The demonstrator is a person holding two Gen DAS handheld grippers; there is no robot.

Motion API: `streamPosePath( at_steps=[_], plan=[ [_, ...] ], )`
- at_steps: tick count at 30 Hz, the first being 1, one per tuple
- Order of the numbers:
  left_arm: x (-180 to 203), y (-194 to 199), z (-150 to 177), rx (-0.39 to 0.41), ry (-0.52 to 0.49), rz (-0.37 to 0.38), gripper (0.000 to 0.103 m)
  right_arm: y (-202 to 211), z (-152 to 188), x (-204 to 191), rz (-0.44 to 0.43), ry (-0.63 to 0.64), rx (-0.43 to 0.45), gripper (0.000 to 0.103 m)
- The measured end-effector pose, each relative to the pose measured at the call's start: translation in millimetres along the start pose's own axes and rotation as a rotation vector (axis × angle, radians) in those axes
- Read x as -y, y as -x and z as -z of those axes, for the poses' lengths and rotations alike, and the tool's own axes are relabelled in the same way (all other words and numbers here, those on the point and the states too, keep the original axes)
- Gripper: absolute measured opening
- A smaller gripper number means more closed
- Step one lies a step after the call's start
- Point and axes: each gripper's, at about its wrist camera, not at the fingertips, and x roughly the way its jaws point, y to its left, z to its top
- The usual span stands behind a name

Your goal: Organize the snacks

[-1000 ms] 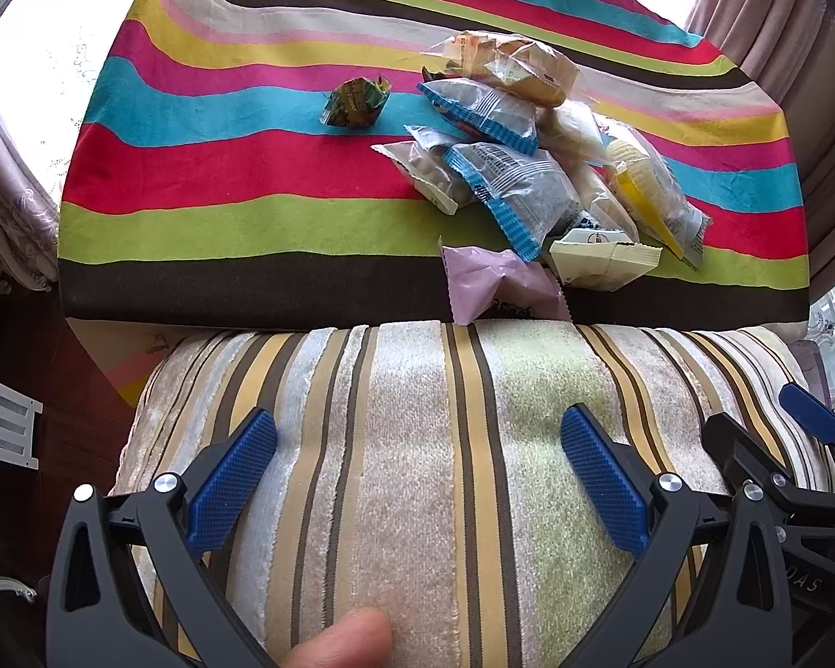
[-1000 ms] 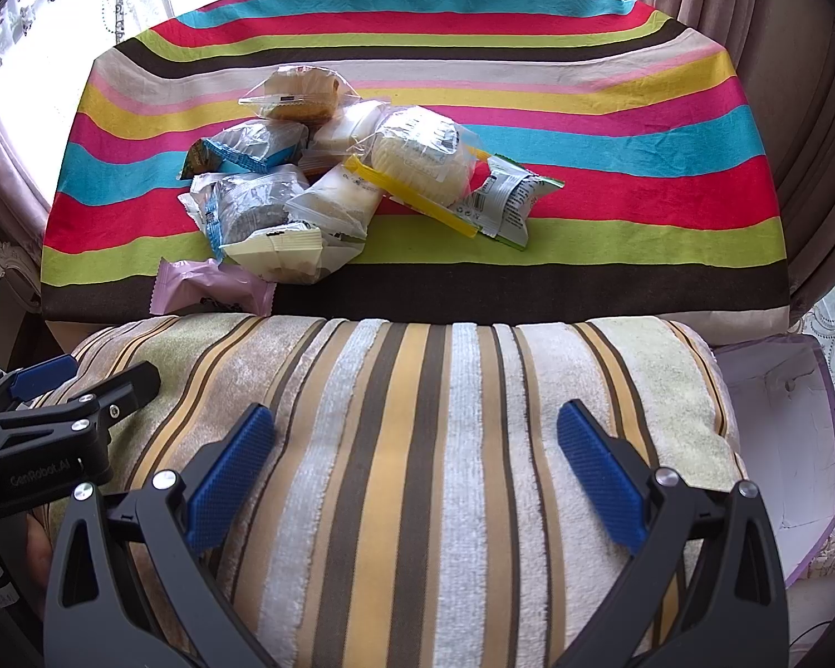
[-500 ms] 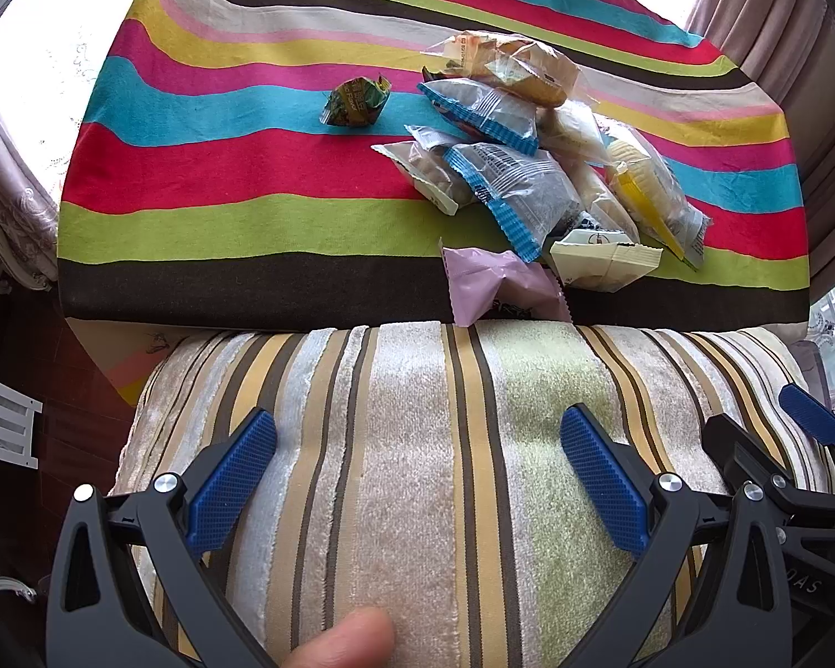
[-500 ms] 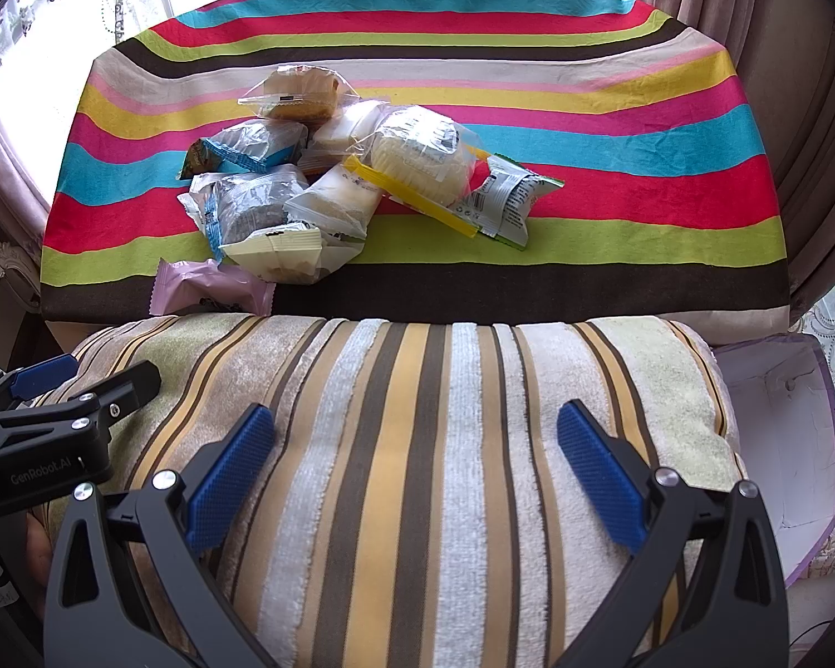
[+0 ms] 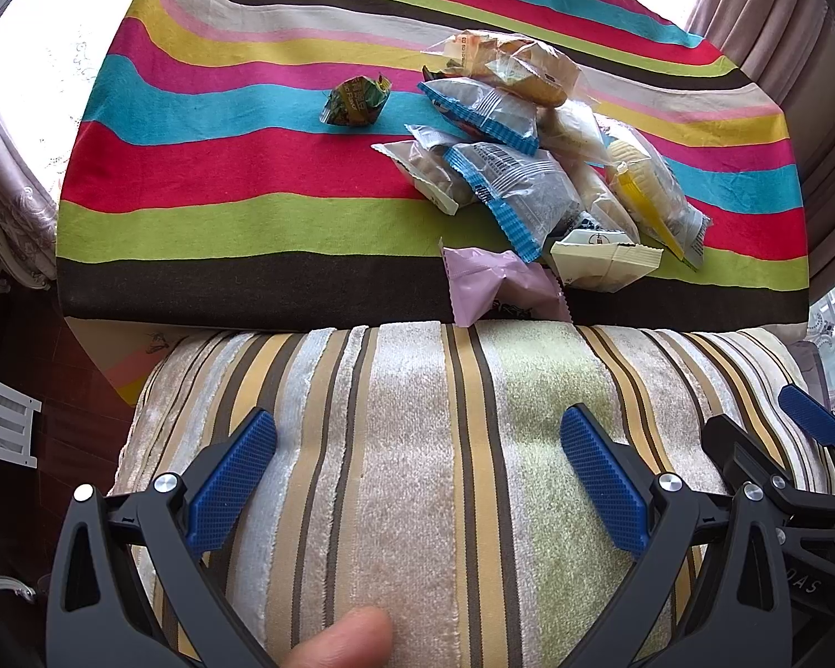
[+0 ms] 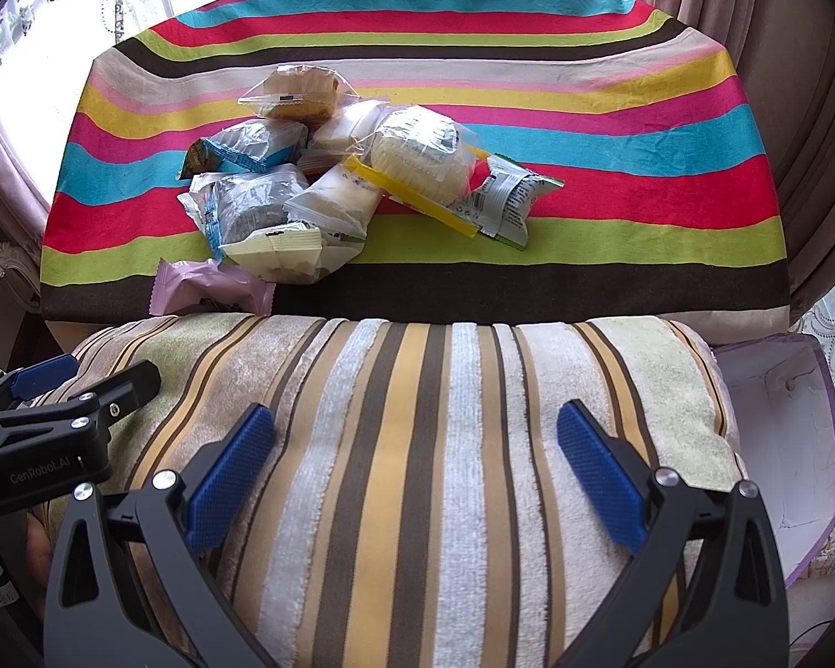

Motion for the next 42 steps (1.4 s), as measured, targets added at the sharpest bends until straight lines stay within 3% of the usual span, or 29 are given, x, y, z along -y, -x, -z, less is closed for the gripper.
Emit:
streamPosePath(
  at_steps=[42],
  plan=[
    [-1.4,-3.1,-6.5,-0.016,0.004,0.004,0.099,-0.9,-0.6,-0.3,0.0,0.0,-0.002,0.102]
  ],
)
